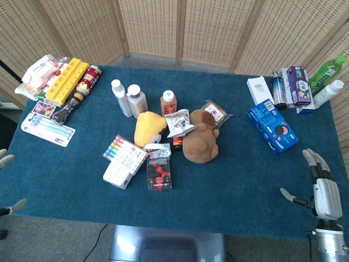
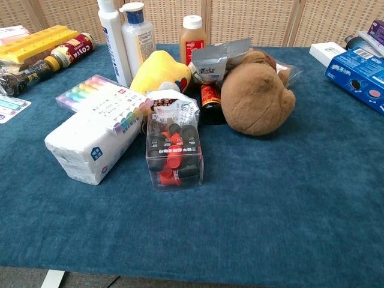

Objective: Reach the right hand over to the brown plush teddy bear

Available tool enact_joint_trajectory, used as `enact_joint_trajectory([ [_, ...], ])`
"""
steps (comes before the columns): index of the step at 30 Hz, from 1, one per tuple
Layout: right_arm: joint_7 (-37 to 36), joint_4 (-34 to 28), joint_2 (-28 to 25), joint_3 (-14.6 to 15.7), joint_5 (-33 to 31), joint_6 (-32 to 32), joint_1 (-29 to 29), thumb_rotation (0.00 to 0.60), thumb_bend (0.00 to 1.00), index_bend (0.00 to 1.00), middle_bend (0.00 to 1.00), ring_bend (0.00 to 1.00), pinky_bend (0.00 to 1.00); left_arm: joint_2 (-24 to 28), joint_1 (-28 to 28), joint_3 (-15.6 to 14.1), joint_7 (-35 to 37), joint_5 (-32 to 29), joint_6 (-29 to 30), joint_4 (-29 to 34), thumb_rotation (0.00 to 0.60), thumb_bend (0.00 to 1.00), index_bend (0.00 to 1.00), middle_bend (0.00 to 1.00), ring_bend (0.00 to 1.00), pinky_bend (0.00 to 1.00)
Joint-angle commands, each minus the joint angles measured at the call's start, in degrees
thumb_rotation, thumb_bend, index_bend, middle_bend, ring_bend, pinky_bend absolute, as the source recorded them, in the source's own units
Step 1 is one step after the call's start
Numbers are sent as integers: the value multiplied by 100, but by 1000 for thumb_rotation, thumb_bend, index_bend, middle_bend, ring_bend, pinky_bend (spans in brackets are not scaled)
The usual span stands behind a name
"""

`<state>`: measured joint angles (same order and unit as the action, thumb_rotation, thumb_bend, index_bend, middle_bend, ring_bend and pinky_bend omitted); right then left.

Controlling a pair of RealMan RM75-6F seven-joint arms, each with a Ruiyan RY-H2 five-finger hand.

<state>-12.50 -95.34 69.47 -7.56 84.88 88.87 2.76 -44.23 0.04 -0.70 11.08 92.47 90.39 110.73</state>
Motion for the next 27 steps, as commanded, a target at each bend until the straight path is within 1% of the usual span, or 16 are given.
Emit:
enact_joint_trajectory([
  [1, 46, 36, 17, 4, -4, -18, 14, 600, 0, 0, 0, 0, 0, 1, 2, 1, 4, 4, 8, 1, 600, 0, 123, 0, 0, 0],
  [7, 100, 55, 47, 3, -12, -37, 36, 600, 0, 0, 0, 0, 0, 7, 5, 3, 26, -17, 14, -17, 600, 0, 123, 0, 0, 0],
  [10, 171, -10, 37, -33, -30, -153, 126, 600, 0, 0, 0, 0, 0, -1, -1, 1, 3, -41, -12, -22, 600, 0, 122, 0, 0, 0],
  [13, 373, -244, -16, -124, -6, -336, 316, 600, 0, 0, 0, 0, 0, -9, -26, 3, -14, -50, -60, -11, 600, 0, 122, 0, 0, 0],
  [16, 629, -649, -83, -255, -44, -636, 586, 600, 0, 0, 0, 0, 0, -19, -35, 12, -51, -59, -66, -5, 600, 0, 123, 0, 0, 0],
  [19, 903, -1118, -106, -460, -278, -1051, 927, 600, 0, 0, 0, 0, 0, -25, -43, 8, -62, -71, -92, -6, 600, 0, 122, 0, 0, 0],
  [21, 1160, -1377, -67, -624, -545, -1364, 1195, 600, 0, 0, 0, 0, 0, -25, -48, 14, -52, -93, -102, -14, 600, 0, 122, 0, 0, 0],
  [23, 1433, -1571, 13, -788, -873, -1659, 1470, 600, 0, 0, 0, 0, 0, -18, -49, 20, -25, -107, -98, -22, 600, 0, 123, 0, 0, 0],
  [27, 2009, -1728, 274, -1058, -1502, -2039, 1970, 600, 0, 0, 0, 0, 0, -2, -45, 30, 34, -123, -79, -40, 600, 0, 122, 0, 0, 0],
])
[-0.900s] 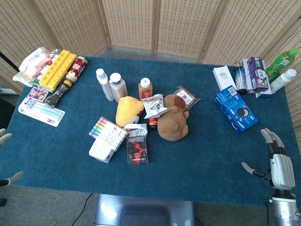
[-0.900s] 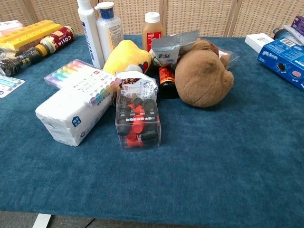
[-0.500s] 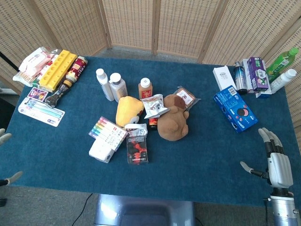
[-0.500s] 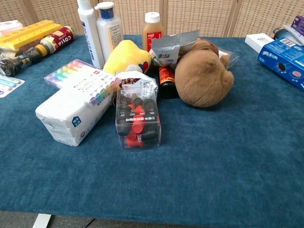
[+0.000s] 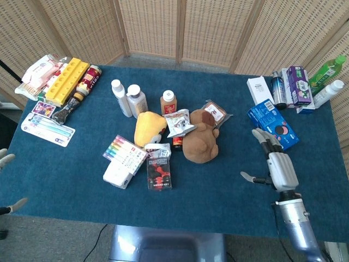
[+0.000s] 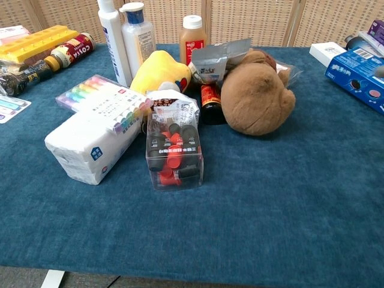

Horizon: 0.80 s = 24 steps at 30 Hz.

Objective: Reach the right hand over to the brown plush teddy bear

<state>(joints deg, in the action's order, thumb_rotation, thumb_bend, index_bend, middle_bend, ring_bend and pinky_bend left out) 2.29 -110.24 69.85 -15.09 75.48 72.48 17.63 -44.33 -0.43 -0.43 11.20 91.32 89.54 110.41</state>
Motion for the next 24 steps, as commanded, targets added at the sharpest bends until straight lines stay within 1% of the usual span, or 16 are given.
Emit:
enact_joint_trajectory([
  [1, 712, -244, 334, -368, -751, -474, 625, 600, 0, 0, 0, 0, 0, 15, 3, 6, 46, -15, 8, -14, 600, 0, 123, 0, 0, 0],
  [6, 1280, -127, 736, -604, -1510, -705, 1185, 600, 0, 0, 0, 0, 0, 31, 4, 14, 100, -36, 12, -36, 600, 0, 122, 0, 0, 0],
  [11, 1867, 312, 1196, -777, -2181, -831, 1793, 600, 0, 0, 0, 0, 0, 22, -10, 14, 81, -56, -24, -47, 600, 0, 122, 0, 0, 0],
  [17, 2246, 1040, 1709, -942, -2869, -958, 2412, 600, 0, 0, 0, 0, 0, -19, -86, 47, 28, -203, -188, -76, 600, 0, 122, 0, 0, 0],
  [20, 2304, 1425, 1902, -1069, -3199, -1049, 2678, 600, 0, 0, 0, 0, 0, -41, -119, 57, 7, -283, -274, -81, 600, 0, 122, 0, 0, 0],
  [24, 2398, 1742, 2070, -1249, -3582, -1075, 2980, 600, 0, 0, 0, 0, 0, -55, -145, 74, -20, -363, -336, -87, 600, 0, 122, 0, 0, 0],
])
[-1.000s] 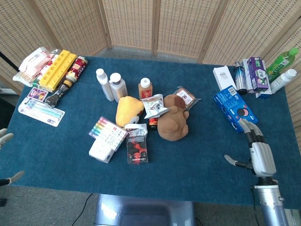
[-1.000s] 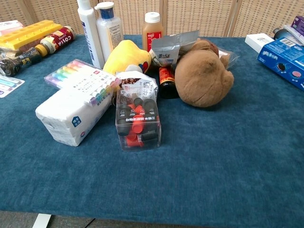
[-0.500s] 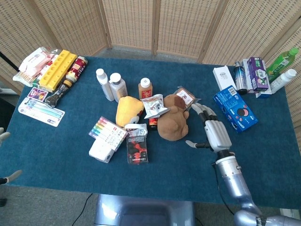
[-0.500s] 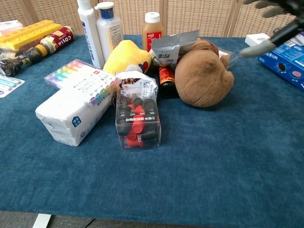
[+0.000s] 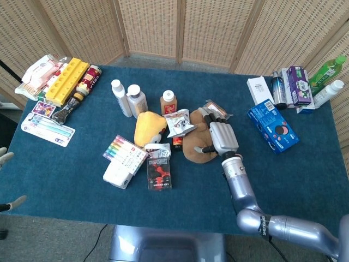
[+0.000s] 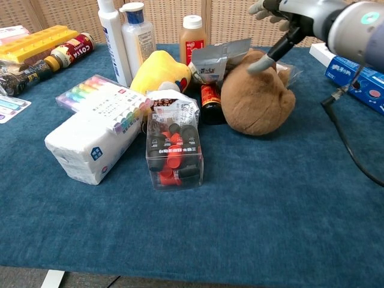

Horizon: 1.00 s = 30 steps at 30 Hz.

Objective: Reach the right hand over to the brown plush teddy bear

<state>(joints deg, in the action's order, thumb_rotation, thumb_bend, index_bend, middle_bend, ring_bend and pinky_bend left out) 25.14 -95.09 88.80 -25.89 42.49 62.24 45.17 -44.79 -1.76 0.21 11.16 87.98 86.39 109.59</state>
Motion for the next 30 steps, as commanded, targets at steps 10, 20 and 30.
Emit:
enact_joint_trajectory([
  [10, 529, 628, 611, -183, -851, 106, 829, 600, 0, 0, 0, 0, 0, -41, -73, 46, -18, -172, -156, -42, 600, 0, 122, 0, 0, 0],
  [20, 247, 1366, 1191, -138, -618, 238, 1106, 600, 0, 0, 0, 0, 0, -10, -62, 52, 93, -183, -147, -80, 600, 0, 122, 0, 0, 0],
  [30, -211, 2080, 1711, -27, -64, 444, 1118, 600, 0, 0, 0, 0, 68, 10, -54, 45, 145, -181, -156, -84, 600, 0, 123, 0, 0, 0],
])
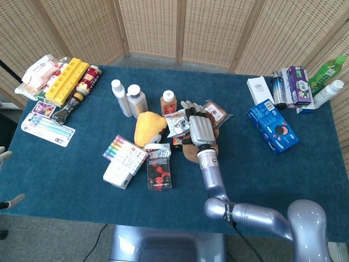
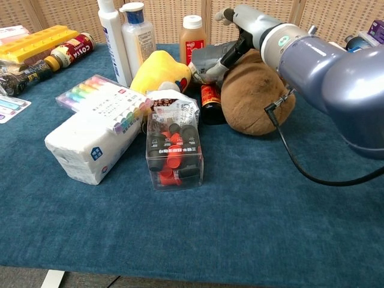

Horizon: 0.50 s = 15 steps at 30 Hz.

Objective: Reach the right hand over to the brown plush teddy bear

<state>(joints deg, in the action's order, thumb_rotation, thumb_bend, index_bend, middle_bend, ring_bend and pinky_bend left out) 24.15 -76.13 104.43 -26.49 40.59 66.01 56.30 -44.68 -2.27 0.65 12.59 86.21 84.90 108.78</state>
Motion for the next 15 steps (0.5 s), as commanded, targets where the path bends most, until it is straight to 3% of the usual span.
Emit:
enact_joint_trajectory([
  [1, -148, 242, 192, 28, 146, 63, 6, 600, 0, 0, 9, 0, 97, -1, -5, 1, 5, -9, -13, -4, 600, 0, 122, 0, 0, 0],
  [5, -188, 589, 385, 76, 304, 74, 33, 600, 0, 31, 238, 62, 300, 0, -15, 5, 25, -17, -34, -15, 600, 0, 122, 0, 0, 0],
  [11, -282, 934, 570, 70, 502, 77, 45, 600, 0, 326, 628, 394, 611, 15, -8, 7, 72, -17, -26, -30, 600, 0, 122, 0, 0, 0],
  [15, -338, 955, 601, 15, 604, 118, 17, 600, 22, 441, 761, 496, 720, 24, -3, 6, 92, -5, -15, -30, 600, 0, 122, 0, 0, 0],
])
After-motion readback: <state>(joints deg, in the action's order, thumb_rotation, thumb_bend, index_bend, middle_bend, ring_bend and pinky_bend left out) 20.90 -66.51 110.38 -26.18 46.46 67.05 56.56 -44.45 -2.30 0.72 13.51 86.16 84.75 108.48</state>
